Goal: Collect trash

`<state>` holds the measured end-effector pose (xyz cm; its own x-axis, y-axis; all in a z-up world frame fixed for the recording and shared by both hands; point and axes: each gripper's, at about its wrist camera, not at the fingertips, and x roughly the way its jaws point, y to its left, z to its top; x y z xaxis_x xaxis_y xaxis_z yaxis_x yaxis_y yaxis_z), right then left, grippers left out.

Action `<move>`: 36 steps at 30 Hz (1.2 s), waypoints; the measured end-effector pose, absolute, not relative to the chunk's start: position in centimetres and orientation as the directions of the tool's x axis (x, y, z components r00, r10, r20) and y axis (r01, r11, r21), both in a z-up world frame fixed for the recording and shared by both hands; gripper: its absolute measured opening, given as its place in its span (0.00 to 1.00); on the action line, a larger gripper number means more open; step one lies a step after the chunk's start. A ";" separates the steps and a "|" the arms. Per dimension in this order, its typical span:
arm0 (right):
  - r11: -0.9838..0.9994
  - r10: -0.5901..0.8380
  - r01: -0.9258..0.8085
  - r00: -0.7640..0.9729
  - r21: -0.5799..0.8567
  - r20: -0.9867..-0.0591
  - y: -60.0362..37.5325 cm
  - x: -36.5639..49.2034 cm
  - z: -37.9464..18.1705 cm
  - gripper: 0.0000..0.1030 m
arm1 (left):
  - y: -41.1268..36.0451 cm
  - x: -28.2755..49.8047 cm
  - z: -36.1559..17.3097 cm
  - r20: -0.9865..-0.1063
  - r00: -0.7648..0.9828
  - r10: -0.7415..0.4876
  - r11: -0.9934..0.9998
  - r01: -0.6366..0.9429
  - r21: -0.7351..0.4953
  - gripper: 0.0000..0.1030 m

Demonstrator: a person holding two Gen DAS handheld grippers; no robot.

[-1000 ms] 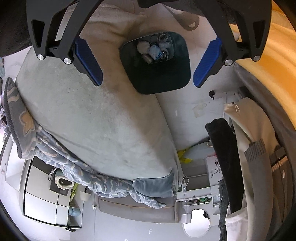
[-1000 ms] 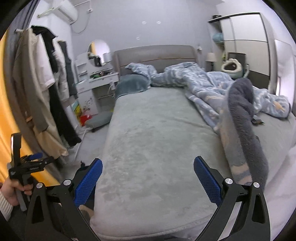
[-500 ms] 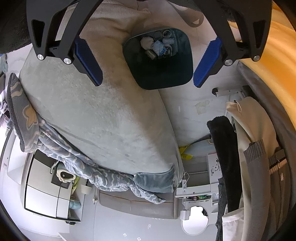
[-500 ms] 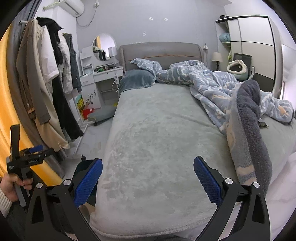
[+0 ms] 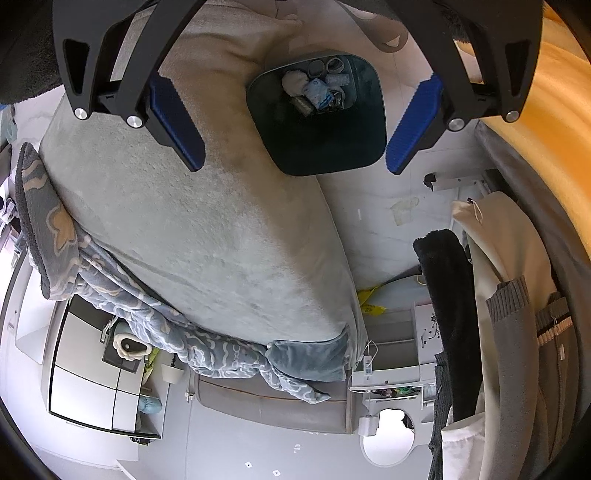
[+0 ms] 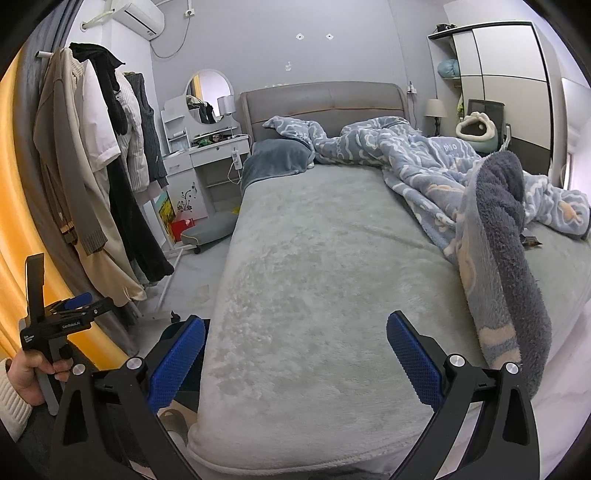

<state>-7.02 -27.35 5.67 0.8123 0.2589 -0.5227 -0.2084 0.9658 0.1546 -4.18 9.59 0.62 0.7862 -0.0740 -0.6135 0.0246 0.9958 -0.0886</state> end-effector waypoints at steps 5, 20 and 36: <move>0.966 0.259 -0.208 0.812 0.155 -0.523 -27.4 -7.0 5.7 0.97 | 9.7 -4.2 0.6 -0.615 0.785 -0.074 0.996 0.024 -0.089 0.97; 0.965 0.261 -0.210 0.813 0.156 -0.521 -27.4 -7.0 5.8 0.97 | 9.8 -4.2 0.5 -0.618 0.783 -0.071 0.996 0.018 -0.092 0.97; 0.965 0.261 -0.210 0.812 0.156 -0.522 -27.4 -7.0 5.8 0.97 | 9.8 -4.1 0.5 -0.619 0.782 -0.071 0.996 0.017 -0.092 0.97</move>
<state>-7.00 -27.36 5.78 0.8122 0.2612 -0.5217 -0.2102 0.9651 0.1560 -4.12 9.79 0.54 0.7822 -0.0706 -0.6190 0.0174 0.9957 -0.0915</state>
